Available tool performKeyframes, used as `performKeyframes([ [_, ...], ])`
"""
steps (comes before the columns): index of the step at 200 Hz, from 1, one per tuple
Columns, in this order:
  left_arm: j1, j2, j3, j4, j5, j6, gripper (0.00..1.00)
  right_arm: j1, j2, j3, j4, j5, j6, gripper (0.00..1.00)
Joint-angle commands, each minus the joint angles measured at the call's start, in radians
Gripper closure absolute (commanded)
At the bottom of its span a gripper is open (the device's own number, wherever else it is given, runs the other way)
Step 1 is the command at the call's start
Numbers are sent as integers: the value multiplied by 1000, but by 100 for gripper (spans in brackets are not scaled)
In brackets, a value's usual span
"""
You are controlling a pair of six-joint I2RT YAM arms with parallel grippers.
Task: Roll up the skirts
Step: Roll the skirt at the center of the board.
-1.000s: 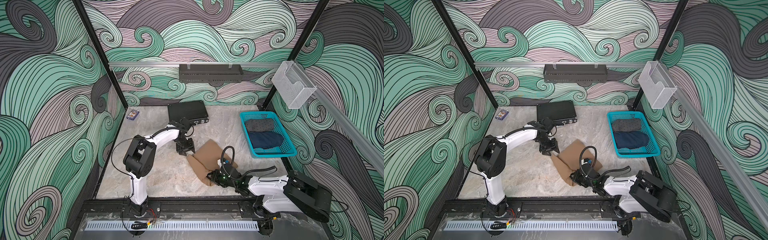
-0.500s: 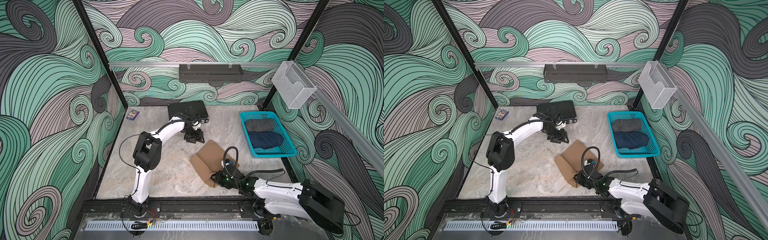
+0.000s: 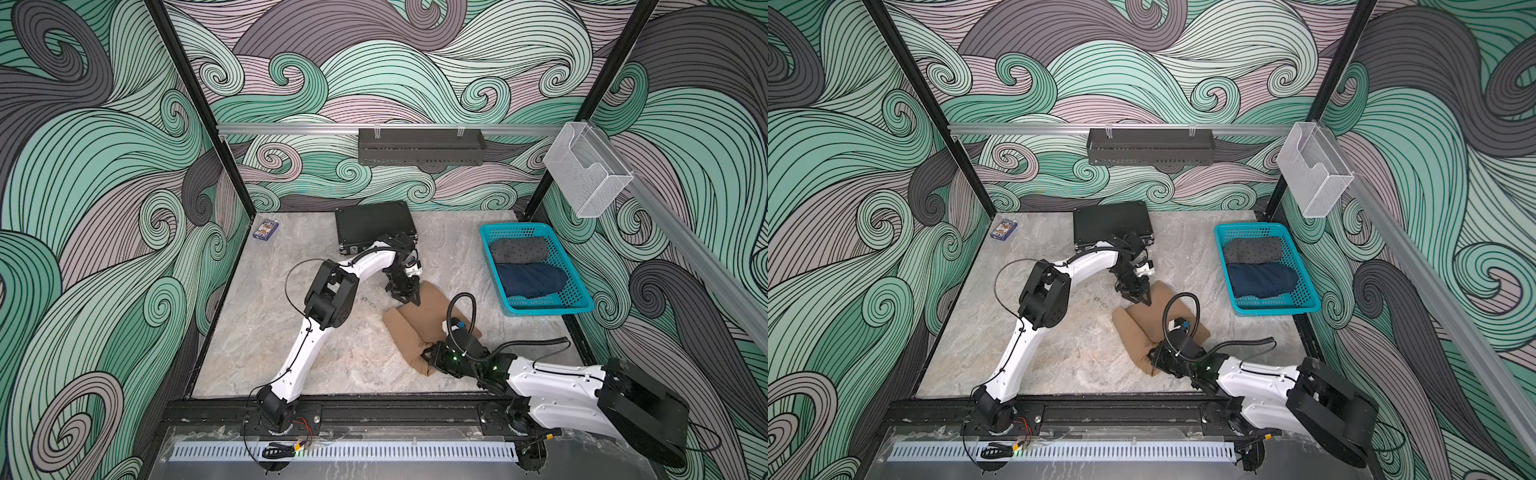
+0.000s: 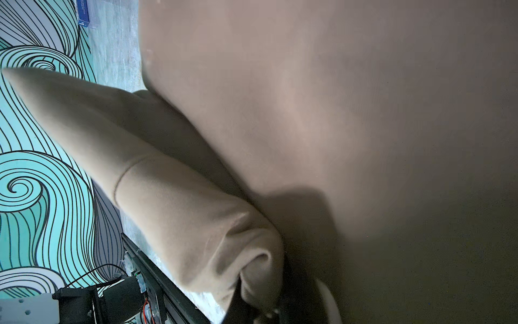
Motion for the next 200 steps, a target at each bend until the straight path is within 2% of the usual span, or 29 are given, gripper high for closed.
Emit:
performKeyframes([
  [1, -2, 52, 15, -40, -87, -39, 100, -11, 3, -12, -183, 32, -32, 100],
  [27, 38, -62, -104, 45, -226, -133, 100, -15, -5, 31, -235, 28, -88, 100],
  [49, 105, -245, -328, 178, -329, -272, 100, -20, 29, 107, -282, -7, -171, 100],
  [81, 234, -488, -674, 321, -349, -430, 100, -29, 155, 263, -353, -126, -305, 100],
  [113, 305, -637, -910, 402, -379, -507, 100, -44, 348, 402, -372, -322, -427, 100],
  [140, 331, -594, -879, 367, -327, -489, 100, -50, 469, 494, -385, -440, -496, 100],
  [153, 333, -582, -859, 364, -312, -492, 89, -51, 497, 526, -378, -470, -526, 100],
  [166, 335, -582, -847, 381, -295, -498, 81, -44, 510, 566, -398, -482, -580, 100],
  [200, 366, -536, -747, 294, -306, -484, 80, -53, 560, 629, -467, -485, -628, 100],
])
